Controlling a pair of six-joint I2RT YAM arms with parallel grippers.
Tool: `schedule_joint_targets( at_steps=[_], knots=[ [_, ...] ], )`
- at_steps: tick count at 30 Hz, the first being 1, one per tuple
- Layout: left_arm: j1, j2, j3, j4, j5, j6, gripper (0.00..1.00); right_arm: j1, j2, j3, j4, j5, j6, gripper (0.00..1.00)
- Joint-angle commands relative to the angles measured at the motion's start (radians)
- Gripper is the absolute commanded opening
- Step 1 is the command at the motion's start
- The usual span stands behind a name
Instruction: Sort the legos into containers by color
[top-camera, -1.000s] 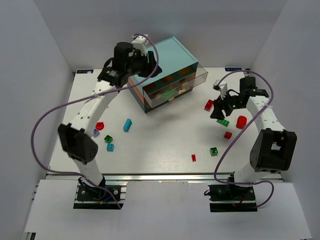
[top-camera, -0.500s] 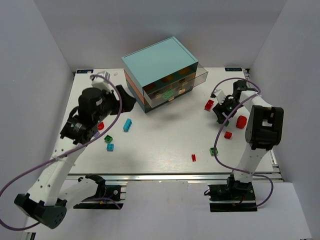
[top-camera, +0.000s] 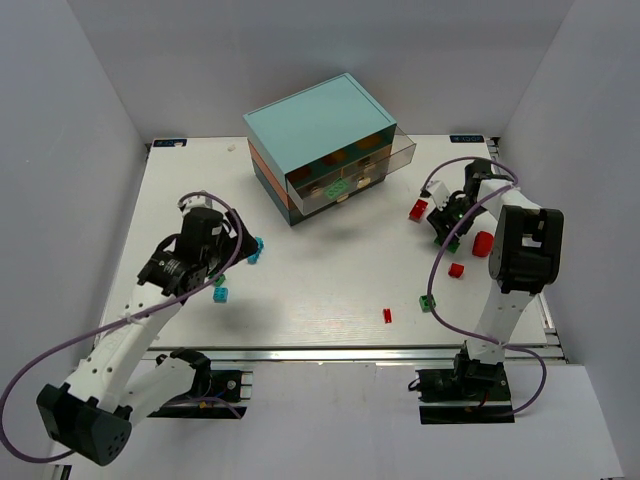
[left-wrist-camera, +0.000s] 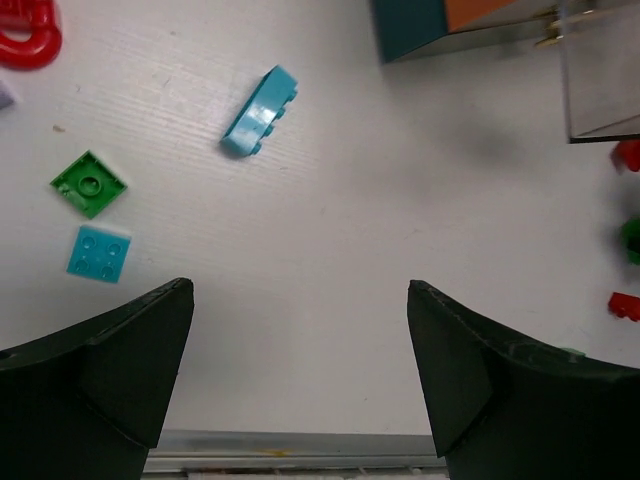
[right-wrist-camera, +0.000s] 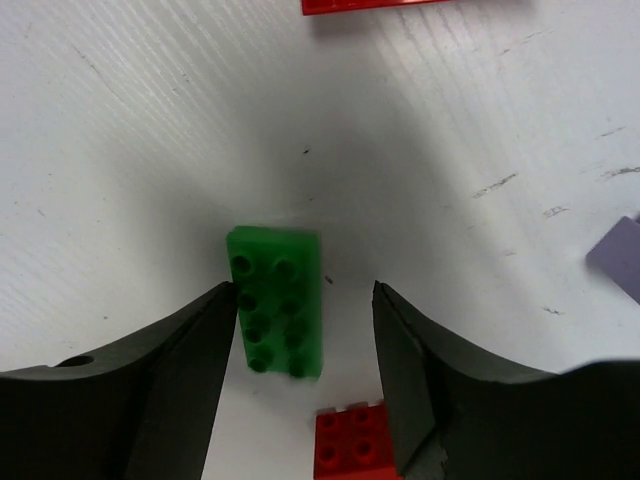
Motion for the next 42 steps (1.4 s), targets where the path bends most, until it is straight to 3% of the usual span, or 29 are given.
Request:
schedule_joint_targets(
  at_steps=[1, 7, 12, 15, 18, 19, 21, 22, 25, 36, 41, 42],
  knots=[
    [0.002, 0.037, -0.020, -0.053, -0.048, -0.049, 0.97, -0.004, 0.007, -0.047, -0.022, 0.004, -0.045, 0.62],
    [0.011, 0.065, -0.046, -0.041, -0.047, -0.052, 0.98, -0.006, -0.026, -0.091, -0.015, -0.017, -0.030, 0.68],
    [0.011, 0.065, -0.059, -0.035, -0.041, -0.046, 0.98, -0.006, -0.027, -0.108, -0.008, -0.017, -0.018, 0.65],
    [0.011, 0.065, -0.074, -0.042, -0.044, -0.046, 0.98, -0.004, -0.027, -0.130, 0.009, 0.006, -0.010, 0.60],
    [0.011, 0.059, -0.100, -0.061, -0.061, -0.060, 0.98, -0.007, -0.040, -0.159, 0.030, 0.030, 0.001, 0.48],
    [0.011, 0.062, -0.108, -0.075, -0.065, -0.066, 0.98, -0.007, -0.043, -0.162, 0.027, 0.030, 0.004, 0.38],
    [0.011, 0.062, -0.124, -0.087, -0.073, -0.078, 0.98, -0.009, -0.054, -0.159, 0.009, 0.015, 0.008, 0.28],
    [0.011, 0.063, -0.129, -0.095, -0.078, -0.088, 0.98, -0.009, -0.059, -0.153, -0.003, -0.014, 0.010, 0.19],
    [0.011, 0.077, -0.134, -0.105, -0.091, -0.098, 0.98, -0.007, -0.085, -0.072, -0.104, -0.147, 0.014, 0.07],
    [0.048, 0.290, -0.088, -0.177, -0.196, -0.094, 0.98, 0.068, -0.235, 0.358, -0.325, -0.640, -0.003, 0.02],
    [0.079, 0.352, -0.052, -0.148, -0.228, -0.057, 0.98, 0.175, -0.322, 0.409, -0.095, -0.747, 0.215, 0.01],
    [0.090, 0.361, -0.049, -0.136, -0.225, -0.049, 0.98, 0.186, -0.336, 0.383, 0.107, -0.743, 0.390, 0.00]
  ],
)
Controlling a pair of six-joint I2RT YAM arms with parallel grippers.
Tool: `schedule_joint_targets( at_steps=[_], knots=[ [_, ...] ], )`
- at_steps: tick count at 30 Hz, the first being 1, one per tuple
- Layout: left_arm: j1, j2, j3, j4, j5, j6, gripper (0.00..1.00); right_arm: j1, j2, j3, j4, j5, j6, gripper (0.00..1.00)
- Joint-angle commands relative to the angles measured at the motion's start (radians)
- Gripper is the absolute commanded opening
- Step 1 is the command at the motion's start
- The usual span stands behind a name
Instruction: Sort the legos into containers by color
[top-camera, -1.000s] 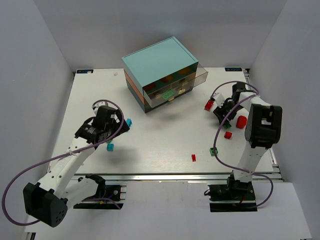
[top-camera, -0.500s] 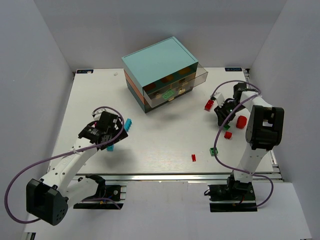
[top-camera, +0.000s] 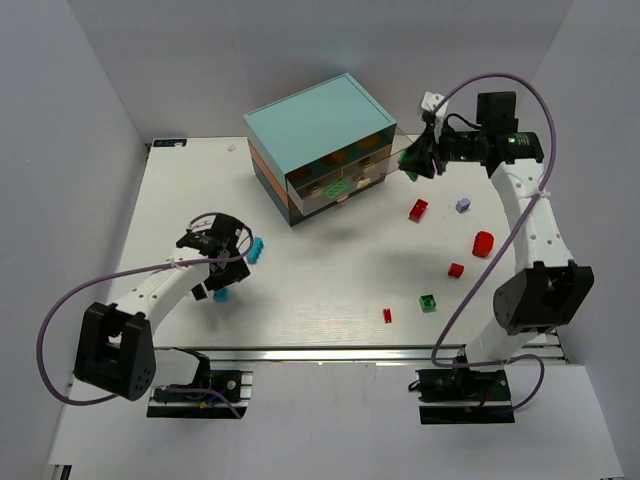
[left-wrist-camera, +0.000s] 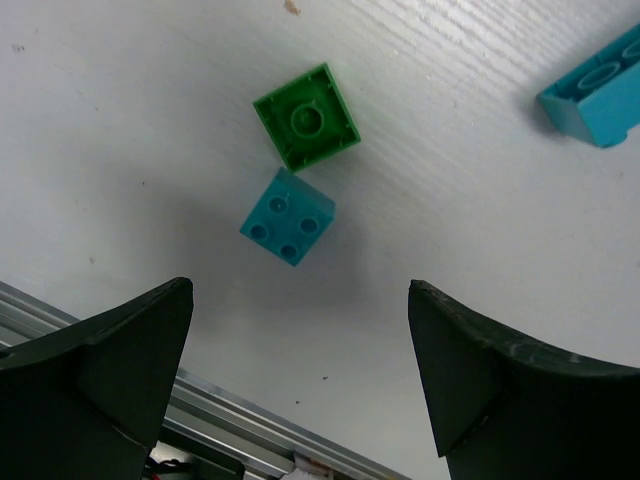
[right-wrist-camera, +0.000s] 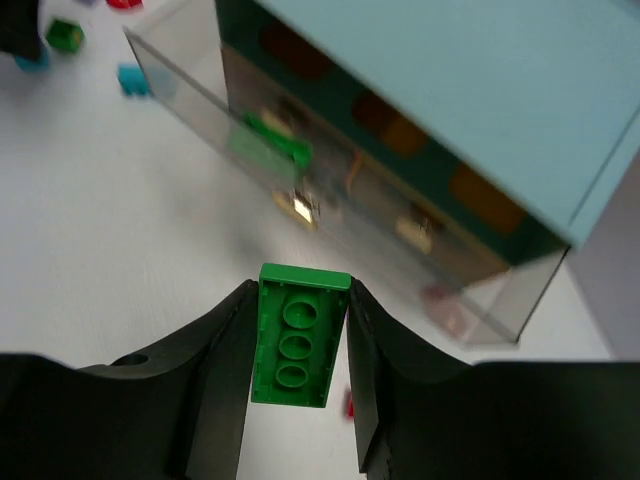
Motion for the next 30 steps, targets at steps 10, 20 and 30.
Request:
schedule_joint_targets(
  at_steps=[10, 20, 30],
  knots=[
    [0.089, 0.034, 0.064, 0.086, -0.009, 0.035, 0.98, 0.214, 0.088, 0.004, 0.846, 0.127, 0.774, 0.01],
    [0.174, 0.057, 0.038, 0.143, 0.047, 0.043, 0.98, 0.251, 0.225, 0.093, 0.778, 0.188, 0.733, 0.46],
    [0.223, 0.134, 0.029, 0.228, 0.133, 0.061, 0.98, 0.228, 0.100, 0.028, 0.796, 0.167, 0.768, 0.61]
  ],
)
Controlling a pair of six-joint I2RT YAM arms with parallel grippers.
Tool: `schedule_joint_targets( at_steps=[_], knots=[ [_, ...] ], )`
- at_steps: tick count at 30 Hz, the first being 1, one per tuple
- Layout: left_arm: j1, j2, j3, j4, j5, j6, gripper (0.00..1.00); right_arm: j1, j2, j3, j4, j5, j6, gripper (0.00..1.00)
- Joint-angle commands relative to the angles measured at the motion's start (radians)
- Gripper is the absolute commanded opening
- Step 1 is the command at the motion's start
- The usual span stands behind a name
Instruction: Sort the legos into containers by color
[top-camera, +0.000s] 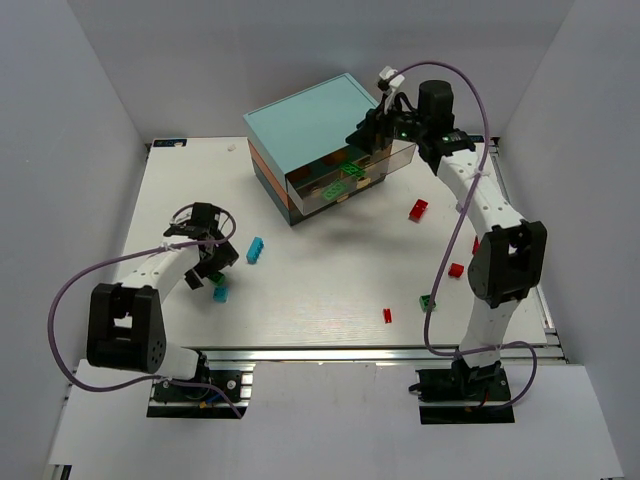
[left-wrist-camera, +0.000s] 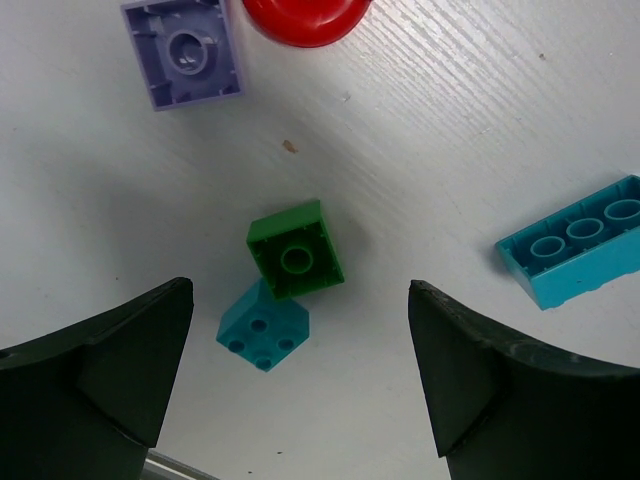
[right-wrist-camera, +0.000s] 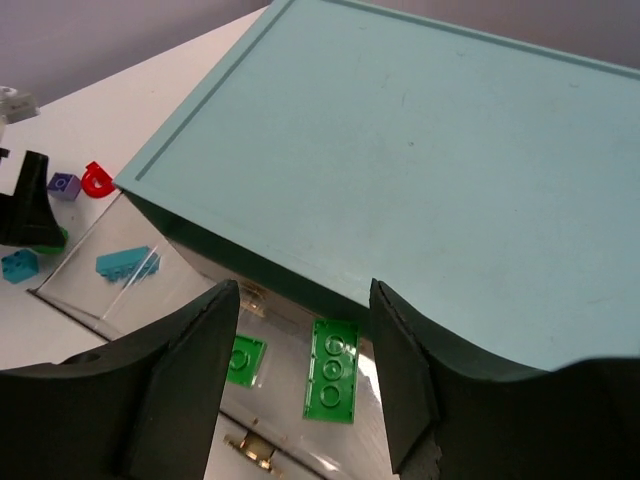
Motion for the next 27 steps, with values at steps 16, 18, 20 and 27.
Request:
schedule_joint_targets(
  at_steps=[16, 18, 20, 27],
  knots=[
    [0.039, 0.147, -0.003, 0.135, 0.097, 0.038, 0.49, -0.149, -0.351, -0.254, 0.026, -0.057, 0.055, 0.60],
    [0.039, 0.140, 0.018, 0.135, 0.098, 0.043, 0.35, -0.164, -0.371, -0.271, 0.006, -0.076, 0.049, 0.60],
    [0.039, 0.123, 0.049, 0.118, 0.104, 0.058, 0.26, -0.183, -0.392, -0.300, -0.009, -0.099, 0.036, 0.59],
    [0.007, -0.064, 0.242, 0.204, 0.364, 0.170, 0.06, -0.226, -0.481, -0.403, -0.205, -0.074, -0.147, 0.09]
  ],
)
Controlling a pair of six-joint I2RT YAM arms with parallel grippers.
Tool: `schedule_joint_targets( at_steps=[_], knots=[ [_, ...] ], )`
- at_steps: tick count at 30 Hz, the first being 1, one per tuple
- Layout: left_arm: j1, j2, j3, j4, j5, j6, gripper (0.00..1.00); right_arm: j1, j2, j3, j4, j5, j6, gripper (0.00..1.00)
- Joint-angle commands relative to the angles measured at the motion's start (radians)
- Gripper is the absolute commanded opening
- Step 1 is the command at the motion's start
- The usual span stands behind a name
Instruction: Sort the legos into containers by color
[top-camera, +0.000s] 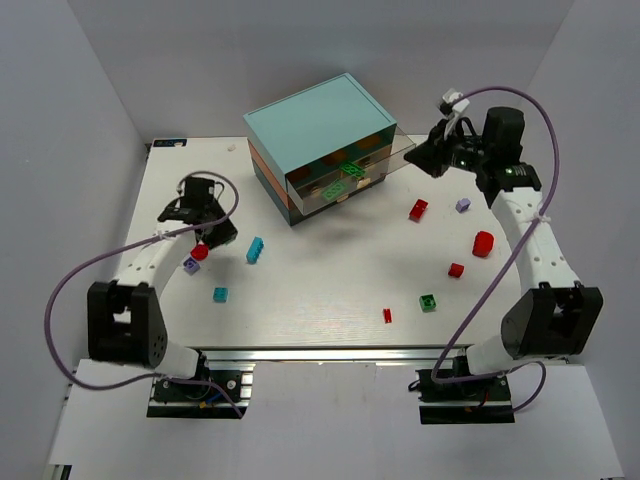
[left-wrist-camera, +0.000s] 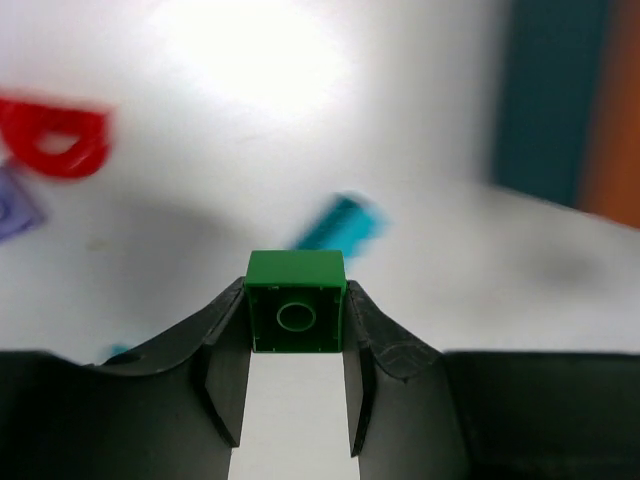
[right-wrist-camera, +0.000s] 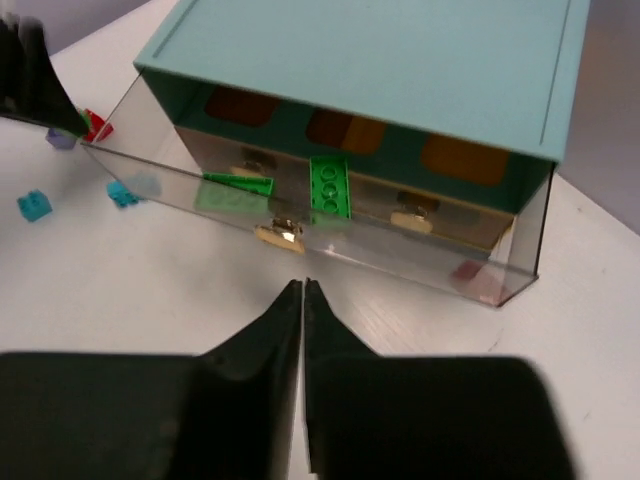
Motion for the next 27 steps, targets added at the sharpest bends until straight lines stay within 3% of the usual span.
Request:
schedule_joint_targets(
  at_steps=[1, 7, 11, 18, 21, 24, 27],
  knots=[
    [-0.008, -0.141, 0.113, 0.110, 0.220, 0.070, 0.03, -0.015, -0.085, -0.062, -0.100, 0.037, -0.109, 0.00],
    [-0.044, -0.116, 0.234, 0.346, 0.534, 0.026, 0.00, -0.043, -0.223, -0.269, -0.159, 0.118, -0.271, 0.00],
    [-0.103, -0.002, 0.374, 0.386, 0.588, 0.011, 0.00, -0.049, -0.231, -0.309, -0.259, 0.112, -0.342, 0.00],
    [-0.226, 0.235, 0.659, 0.334, 0.592, 0.052, 0.00, -0.062, -0.214, -0.348, -0.337, 0.121, -0.396, 0.17],
    [-0.265, 0.287, 0.722, 0.291, 0.563, 0.073, 0.04, -0.066, -0.208, -0.352, -0.359, 0.137, -0.417, 0.27],
    [-0.294, 0.318, 0.761, 0.231, 0.531, 0.101, 0.14, -0.065, -0.196, -0.357, -0.383, 0.149, -0.442, 0.38],
    [-0.317, 0.330, 0.774, 0.190, 0.506, 0.118, 0.31, -0.066, -0.182, -0.360, -0.403, 0.146, -0.462, 0.52]
  ],
)
